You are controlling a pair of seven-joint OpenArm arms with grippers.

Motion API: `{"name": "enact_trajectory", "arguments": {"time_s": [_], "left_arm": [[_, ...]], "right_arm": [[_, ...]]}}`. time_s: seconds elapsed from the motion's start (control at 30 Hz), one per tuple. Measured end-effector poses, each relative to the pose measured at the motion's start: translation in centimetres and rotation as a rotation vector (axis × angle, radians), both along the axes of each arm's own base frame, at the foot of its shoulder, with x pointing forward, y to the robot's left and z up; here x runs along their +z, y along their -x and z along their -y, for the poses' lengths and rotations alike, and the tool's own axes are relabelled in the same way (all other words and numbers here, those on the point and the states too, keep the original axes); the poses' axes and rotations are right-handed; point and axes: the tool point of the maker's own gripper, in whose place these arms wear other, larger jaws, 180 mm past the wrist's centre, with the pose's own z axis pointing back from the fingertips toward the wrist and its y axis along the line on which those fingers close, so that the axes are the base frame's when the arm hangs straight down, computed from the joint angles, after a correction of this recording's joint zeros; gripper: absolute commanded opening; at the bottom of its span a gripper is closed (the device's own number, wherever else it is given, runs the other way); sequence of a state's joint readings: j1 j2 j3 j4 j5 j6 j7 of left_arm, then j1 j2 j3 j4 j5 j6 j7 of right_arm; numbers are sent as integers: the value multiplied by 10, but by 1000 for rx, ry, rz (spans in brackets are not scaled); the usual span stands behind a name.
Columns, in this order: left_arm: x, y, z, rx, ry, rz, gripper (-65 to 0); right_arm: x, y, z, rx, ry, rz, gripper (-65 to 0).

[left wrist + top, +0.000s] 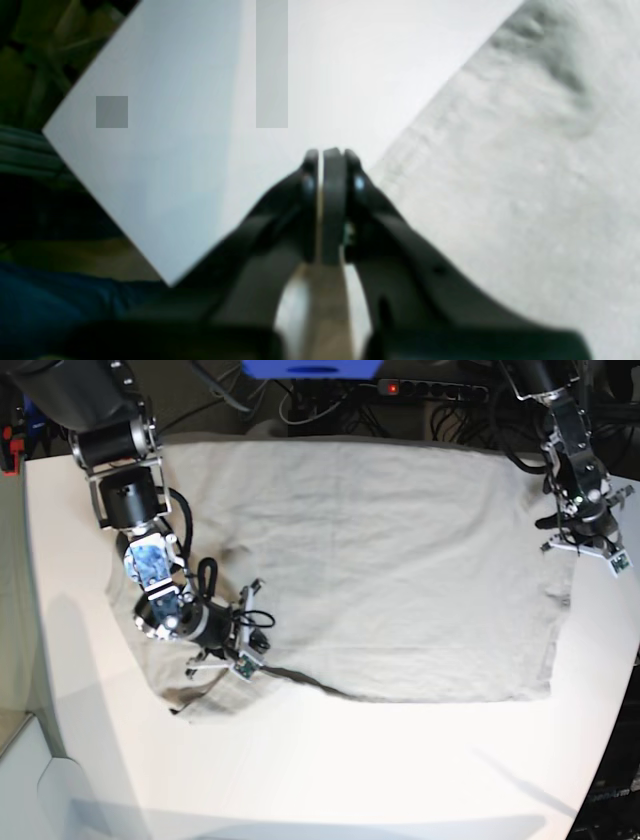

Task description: Layout the t-shirt on the table in an organized manner, then fold the t-shirt properly

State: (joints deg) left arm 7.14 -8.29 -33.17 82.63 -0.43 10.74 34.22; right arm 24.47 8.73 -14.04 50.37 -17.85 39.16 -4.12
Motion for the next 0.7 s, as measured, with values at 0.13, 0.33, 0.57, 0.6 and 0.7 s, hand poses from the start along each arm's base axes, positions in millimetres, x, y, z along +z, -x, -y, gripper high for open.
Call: {"name": "enact_trajectory", "arguments": {"time_s": [0.13,0.33,0.57,0.6,0.7], "left_arm": [[0,0,0,0,1,0,-637],[-1,0,0,0,1,-2,-637],[-2,1,0,2,4,-7,-637],[-3,1,1,2,5,-7,-637],[-3,1,0,2,4,-7,-637]], "right_arm": [[0,-5,2,-5,-1,-4,-647],[-3,-18,7,-7,-6,-11,-647],[-4,-38,17,-82,-7,111,-646],[-2,-43,23,-103,23,137,-647],[8,-62,49,-207,102,237,-647]]}}
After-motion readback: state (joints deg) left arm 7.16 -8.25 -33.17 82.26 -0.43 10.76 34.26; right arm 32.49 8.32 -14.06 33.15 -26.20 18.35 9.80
